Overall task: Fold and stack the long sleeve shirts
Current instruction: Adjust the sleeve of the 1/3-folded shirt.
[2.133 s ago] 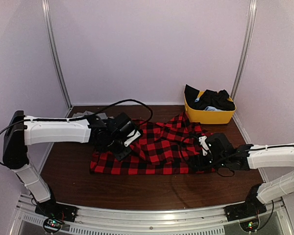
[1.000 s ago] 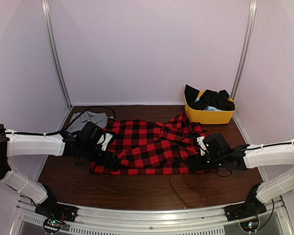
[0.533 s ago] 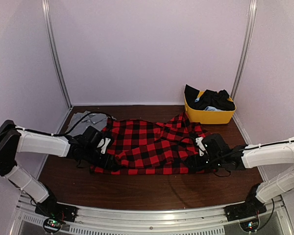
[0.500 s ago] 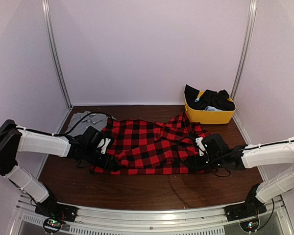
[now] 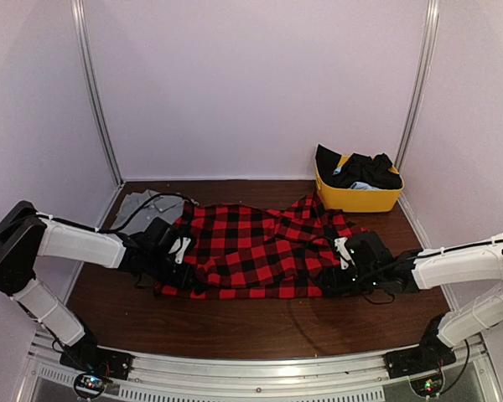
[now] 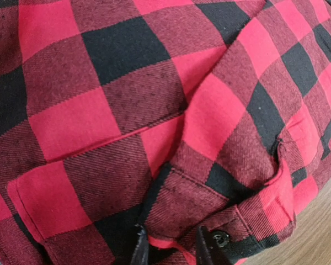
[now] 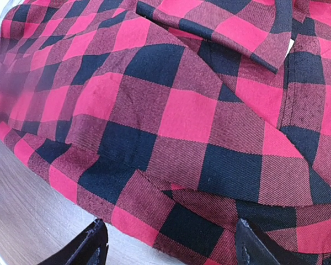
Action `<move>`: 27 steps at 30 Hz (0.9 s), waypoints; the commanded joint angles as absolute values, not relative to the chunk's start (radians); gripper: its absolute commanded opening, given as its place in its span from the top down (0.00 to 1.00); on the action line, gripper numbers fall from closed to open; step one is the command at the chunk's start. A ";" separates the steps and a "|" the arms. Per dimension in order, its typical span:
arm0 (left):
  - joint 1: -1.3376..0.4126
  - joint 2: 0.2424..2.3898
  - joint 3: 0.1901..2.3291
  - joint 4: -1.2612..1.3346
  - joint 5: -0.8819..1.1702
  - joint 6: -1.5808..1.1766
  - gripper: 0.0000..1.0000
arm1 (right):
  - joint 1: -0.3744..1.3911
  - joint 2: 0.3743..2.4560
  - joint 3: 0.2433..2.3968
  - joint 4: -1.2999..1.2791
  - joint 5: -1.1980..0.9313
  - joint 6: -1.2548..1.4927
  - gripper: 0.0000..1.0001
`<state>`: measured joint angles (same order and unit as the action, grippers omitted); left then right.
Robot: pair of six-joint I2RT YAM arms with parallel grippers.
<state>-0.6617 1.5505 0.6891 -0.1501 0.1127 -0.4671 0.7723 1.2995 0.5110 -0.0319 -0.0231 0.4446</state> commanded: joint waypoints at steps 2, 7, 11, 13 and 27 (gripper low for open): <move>-0.655 1.560 0.687 -0.106 0.124 -0.476 0.76 | 0.766 1.313 0.497 -0.010 -0.026 0.451 0.20; -0.655 1.546 0.693 -0.125 0.099 -0.464 0.94 | 0.768 1.321 0.495 -0.004 -0.026 0.452 0.20; -0.655 1.533 0.703 -0.140 0.074 -0.456 1.00 | 0.766 1.328 0.497 -0.005 -0.028 0.451 0.20; -0.655 1.525 0.712 -0.152 0.061 -0.452 1.00 | 0.767 1.323 0.498 -0.008 -0.028 0.450 0.20; -0.655 1.475 0.812 -0.379 -0.110 -0.442 1.00 | 0.767 1.304 0.551 -0.078 0.031 0.422 0.20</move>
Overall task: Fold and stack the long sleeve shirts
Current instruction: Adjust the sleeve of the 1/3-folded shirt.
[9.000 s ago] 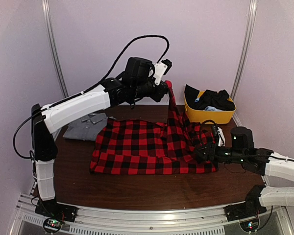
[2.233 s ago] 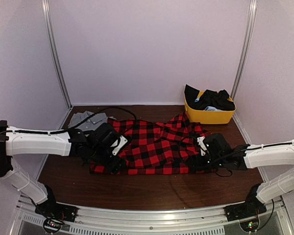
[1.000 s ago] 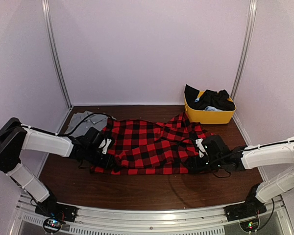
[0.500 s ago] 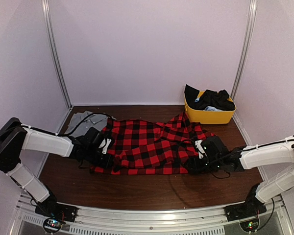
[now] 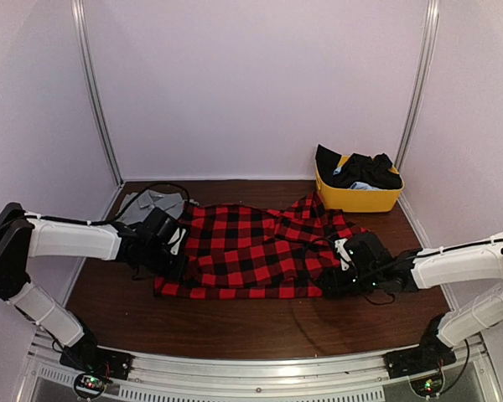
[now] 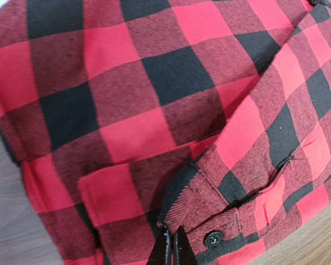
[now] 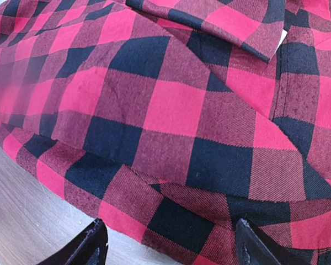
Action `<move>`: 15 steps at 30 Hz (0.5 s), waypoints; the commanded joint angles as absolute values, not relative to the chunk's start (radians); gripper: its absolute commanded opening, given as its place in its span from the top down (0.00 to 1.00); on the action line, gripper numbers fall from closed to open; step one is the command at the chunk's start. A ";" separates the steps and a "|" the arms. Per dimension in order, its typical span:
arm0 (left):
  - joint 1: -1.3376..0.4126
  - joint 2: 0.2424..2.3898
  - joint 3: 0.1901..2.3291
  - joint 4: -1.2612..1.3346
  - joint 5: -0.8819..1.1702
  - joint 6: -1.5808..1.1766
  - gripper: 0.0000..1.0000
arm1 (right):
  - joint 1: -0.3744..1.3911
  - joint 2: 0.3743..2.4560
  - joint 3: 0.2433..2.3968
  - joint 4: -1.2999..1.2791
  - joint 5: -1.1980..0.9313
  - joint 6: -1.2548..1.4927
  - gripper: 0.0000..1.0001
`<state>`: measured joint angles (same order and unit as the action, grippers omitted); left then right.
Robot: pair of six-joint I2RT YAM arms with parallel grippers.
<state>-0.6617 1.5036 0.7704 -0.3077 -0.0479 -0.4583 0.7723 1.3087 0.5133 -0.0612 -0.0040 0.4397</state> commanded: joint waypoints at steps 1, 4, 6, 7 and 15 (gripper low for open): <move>-0.655 1.476 0.820 -0.390 -0.115 -0.439 1.00 | 0.767 1.309 0.554 -0.078 0.033 0.421 0.20; -0.654 1.502 0.848 -0.427 -0.144 -0.426 1.00 | 0.766 1.315 0.558 -0.082 0.039 0.422 0.20; -0.654 1.531 0.855 -0.436 -0.153 -0.421 1.00 | 0.765 1.313 0.562 -0.087 0.046 0.425 0.19; -0.654 1.544 0.856 -0.436 -0.154 -0.420 0.98 | 0.766 1.309 0.566 -0.092 0.048 0.427 0.19; -0.654 1.539 0.857 -0.433 -0.217 -0.436 0.49 | 0.765 1.258 0.607 -0.156 0.111 0.457 0.19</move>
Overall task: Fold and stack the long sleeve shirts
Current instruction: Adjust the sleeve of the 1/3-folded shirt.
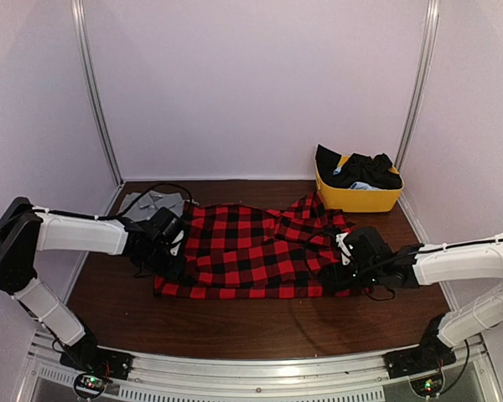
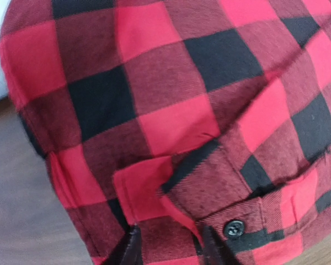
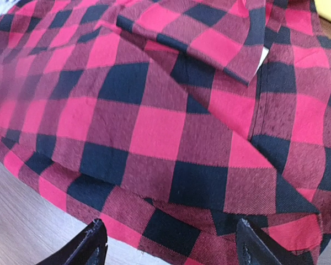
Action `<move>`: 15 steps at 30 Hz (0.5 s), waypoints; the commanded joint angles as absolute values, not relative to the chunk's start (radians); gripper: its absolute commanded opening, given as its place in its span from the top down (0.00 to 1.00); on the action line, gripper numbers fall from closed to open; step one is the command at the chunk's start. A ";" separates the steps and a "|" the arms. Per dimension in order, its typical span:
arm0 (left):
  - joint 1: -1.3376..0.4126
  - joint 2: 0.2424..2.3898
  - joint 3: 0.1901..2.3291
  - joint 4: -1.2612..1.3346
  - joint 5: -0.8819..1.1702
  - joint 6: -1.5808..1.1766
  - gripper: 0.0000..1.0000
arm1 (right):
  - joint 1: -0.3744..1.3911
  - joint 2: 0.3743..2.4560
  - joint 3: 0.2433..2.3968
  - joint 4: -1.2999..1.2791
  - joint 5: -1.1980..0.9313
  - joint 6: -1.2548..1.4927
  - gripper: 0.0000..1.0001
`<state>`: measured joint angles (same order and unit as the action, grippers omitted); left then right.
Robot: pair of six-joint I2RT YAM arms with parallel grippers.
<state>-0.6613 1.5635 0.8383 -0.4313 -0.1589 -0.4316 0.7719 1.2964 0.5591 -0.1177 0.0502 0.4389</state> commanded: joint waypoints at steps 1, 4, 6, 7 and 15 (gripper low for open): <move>-0.654 1.529 0.862 -0.432 -0.225 -0.434 0.42 | 0.765 1.258 0.616 -0.161 0.117 0.458 0.19; -0.655 1.495 0.875 -0.419 -0.231 -0.428 0.27 | 0.765 1.268 0.634 -0.157 0.128 0.460 0.19; -0.656 1.465 0.871 -0.390 -0.213 -0.424 0.25 | 0.765 1.292 0.643 -0.145 0.129 0.459 0.19; -0.657 1.451 0.863 -0.367 -0.188 -0.422 0.25 | 0.764 1.306 0.650 -0.140 0.130 0.458 0.19; -0.657 1.412 0.777 -0.116 0.101 -0.427 0.24 | 0.718 1.441 0.713 -0.128 0.129 0.487 0.19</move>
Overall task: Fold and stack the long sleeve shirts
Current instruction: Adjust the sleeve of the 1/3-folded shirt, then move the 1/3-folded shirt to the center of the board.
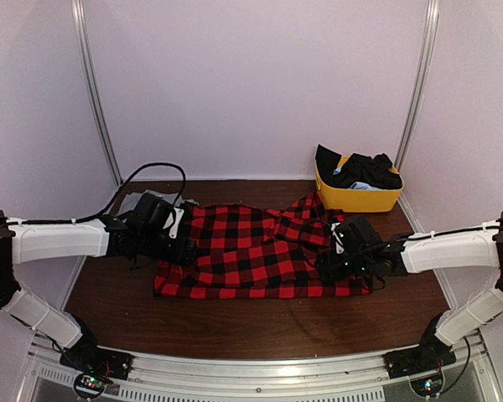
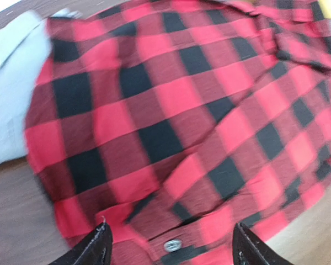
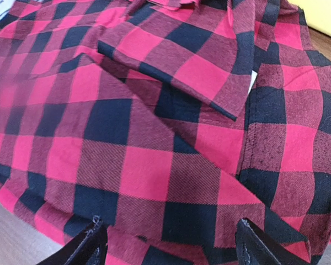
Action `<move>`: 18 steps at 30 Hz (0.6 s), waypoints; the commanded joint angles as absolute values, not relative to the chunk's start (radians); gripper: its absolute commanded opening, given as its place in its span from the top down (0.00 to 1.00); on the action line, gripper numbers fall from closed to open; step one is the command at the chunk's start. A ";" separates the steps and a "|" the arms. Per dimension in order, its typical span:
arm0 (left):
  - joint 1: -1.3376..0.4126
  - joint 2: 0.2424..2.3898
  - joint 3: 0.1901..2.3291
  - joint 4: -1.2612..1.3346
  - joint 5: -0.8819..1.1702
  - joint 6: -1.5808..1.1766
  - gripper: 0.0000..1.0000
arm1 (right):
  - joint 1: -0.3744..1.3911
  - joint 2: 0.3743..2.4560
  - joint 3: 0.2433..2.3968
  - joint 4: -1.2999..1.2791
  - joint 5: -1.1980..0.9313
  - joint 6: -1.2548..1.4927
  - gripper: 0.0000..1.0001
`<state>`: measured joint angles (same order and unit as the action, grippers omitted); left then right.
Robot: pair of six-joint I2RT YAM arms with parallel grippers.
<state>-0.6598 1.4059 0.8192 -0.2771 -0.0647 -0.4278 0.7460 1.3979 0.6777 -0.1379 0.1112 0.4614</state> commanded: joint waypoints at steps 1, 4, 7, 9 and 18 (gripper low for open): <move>-0.657 1.425 0.770 -0.095 0.122 -0.432 0.24 | 0.711 1.454 0.717 -0.128 0.123 0.488 0.20; -0.657 1.470 0.755 -0.044 0.168 -0.440 0.24 | 0.699 1.486 0.714 -0.117 0.109 0.490 0.19; -0.657 1.511 0.735 -0.012 0.193 -0.445 0.24 | 0.693 1.519 0.696 -0.104 0.090 0.496 0.19; -0.658 1.526 0.713 0.009 0.205 -0.457 0.25 | 0.692 1.538 0.674 -0.096 0.078 0.504 0.19; -0.721 1.541 0.609 0.023 0.128 -0.519 0.26 | 0.694 1.510 0.553 -0.110 0.034 0.593 0.21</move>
<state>-0.6899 1.5375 0.6533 -0.0193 0.1558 -0.4713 0.6952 1.5253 0.6209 -0.0525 0.0750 0.5232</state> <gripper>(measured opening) 0.742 0.794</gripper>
